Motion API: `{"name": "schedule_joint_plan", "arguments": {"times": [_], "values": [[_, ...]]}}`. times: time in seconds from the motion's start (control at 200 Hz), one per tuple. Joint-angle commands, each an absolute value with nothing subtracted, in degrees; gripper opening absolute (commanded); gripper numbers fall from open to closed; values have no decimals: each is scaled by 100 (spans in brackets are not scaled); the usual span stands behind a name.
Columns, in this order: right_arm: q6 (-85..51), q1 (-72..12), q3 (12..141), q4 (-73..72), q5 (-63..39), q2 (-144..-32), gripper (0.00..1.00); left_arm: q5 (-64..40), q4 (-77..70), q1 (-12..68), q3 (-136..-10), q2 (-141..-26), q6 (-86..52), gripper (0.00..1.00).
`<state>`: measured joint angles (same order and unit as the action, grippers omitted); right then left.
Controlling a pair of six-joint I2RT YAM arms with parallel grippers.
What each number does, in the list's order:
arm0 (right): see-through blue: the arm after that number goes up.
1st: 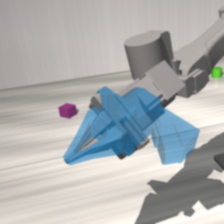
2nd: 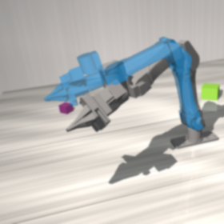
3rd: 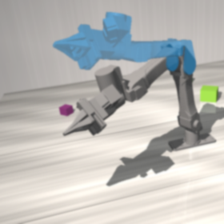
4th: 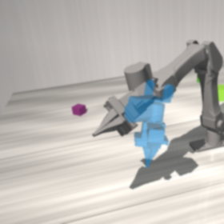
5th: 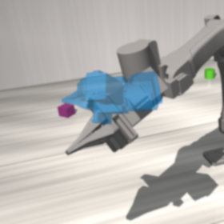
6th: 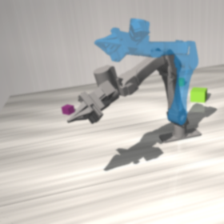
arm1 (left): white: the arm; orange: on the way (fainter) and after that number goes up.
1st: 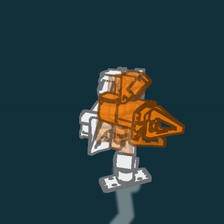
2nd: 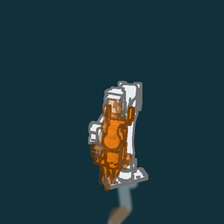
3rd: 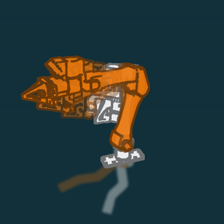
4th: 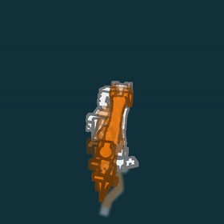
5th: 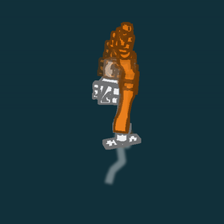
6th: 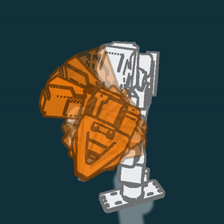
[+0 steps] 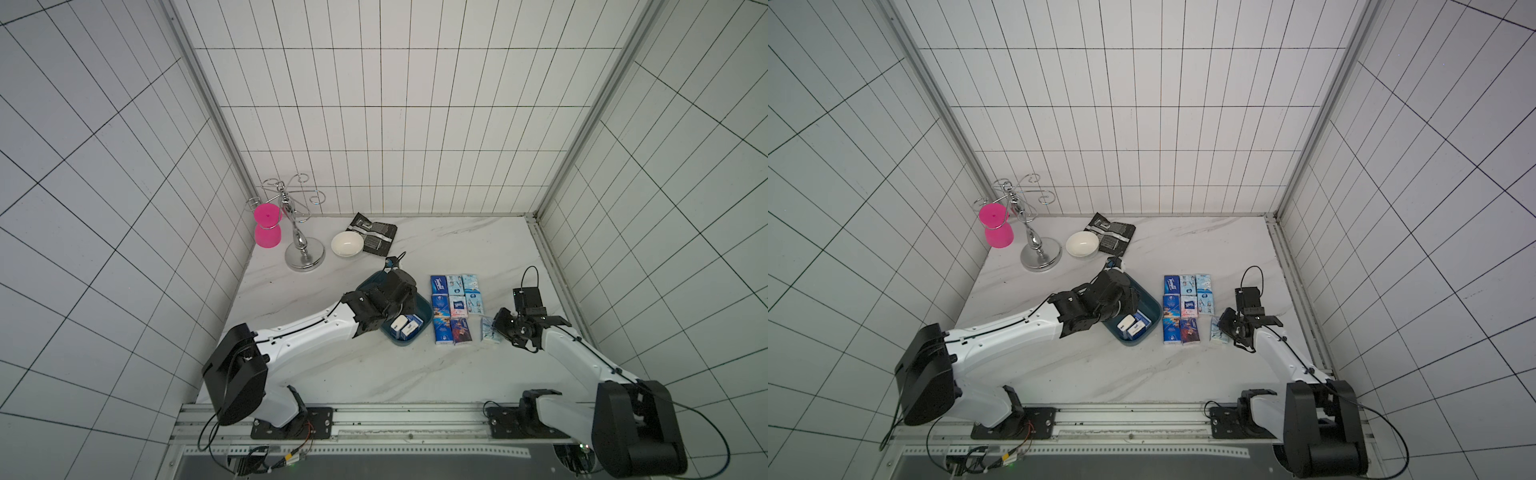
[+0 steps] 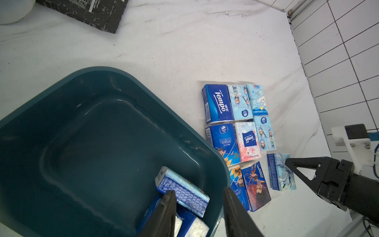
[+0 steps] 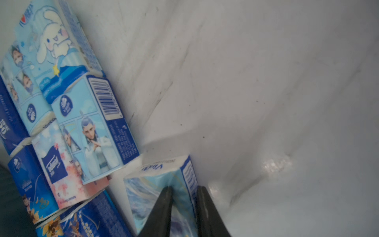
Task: Take the pocket tissues out of the storage box
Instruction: Move the pocket tissues to the center of the board.
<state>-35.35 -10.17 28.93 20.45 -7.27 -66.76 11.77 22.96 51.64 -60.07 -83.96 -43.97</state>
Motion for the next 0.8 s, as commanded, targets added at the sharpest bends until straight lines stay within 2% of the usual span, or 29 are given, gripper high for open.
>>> {"name": "schedule_joint_plan", "arguments": {"times": [0.0, 0.795], "values": [[-3365, -1258, 3072, 2398, -633, -6898, 25, 1182, 2175, 5142, -5924, -8271, -4388, 41], [-3041, -1876, 3560, 2553, -606, -7393, 29, 1325, 2319, 5040, -5880, -8102, -4393, 41]]}}
